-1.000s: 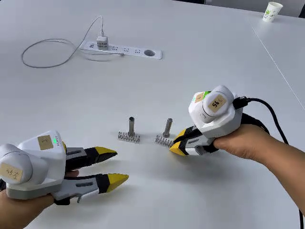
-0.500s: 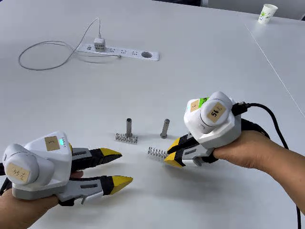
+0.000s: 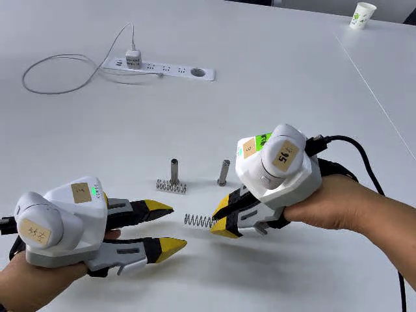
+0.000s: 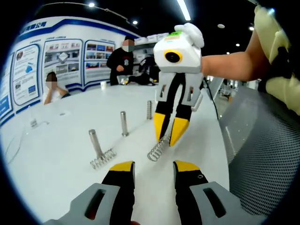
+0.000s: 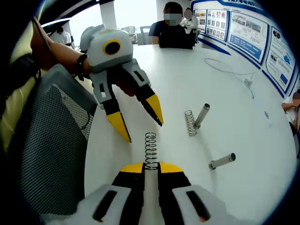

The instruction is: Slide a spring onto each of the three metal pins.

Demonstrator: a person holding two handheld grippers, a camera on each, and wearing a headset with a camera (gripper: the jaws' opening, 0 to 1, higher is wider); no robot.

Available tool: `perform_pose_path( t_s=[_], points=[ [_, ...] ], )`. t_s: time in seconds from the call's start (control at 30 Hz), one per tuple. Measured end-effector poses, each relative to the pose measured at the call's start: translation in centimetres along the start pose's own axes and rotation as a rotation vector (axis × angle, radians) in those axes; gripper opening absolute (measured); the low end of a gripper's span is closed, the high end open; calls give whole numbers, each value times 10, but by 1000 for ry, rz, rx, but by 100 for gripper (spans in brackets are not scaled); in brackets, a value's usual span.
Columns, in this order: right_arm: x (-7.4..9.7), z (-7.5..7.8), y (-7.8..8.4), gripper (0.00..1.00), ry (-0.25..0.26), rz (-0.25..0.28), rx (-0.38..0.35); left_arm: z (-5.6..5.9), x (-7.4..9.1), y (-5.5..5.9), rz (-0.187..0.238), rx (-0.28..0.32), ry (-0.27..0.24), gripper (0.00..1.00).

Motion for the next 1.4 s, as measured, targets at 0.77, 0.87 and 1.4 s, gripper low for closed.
perform_pose_path(
  t_s=[0.77, 0.87, 1.4],
  points=[
    [-1, -18, -3, 12, -54, -51, 81, 18, -6, -4, 12, -75, 79, 16],
    [1, -19, -4, 12, -53, -51, 84, 18, -7, -4, 11, -80, 80, 15],
    [19, -28, -30, 11, -60, 20, 85, 18, -7, -5, 12, -88, 75, 12]
  ],
)
Point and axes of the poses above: the centre of the closed fingertips' face, and the gripper's own axes: x roughly backward along the fingers, z roughly to its right, y roughly out of its underside, the point moved 2 cm from there along x, roughly backward along the fingers, and after that the axes turned 14 degrees about -x, right-handed, at the moved point
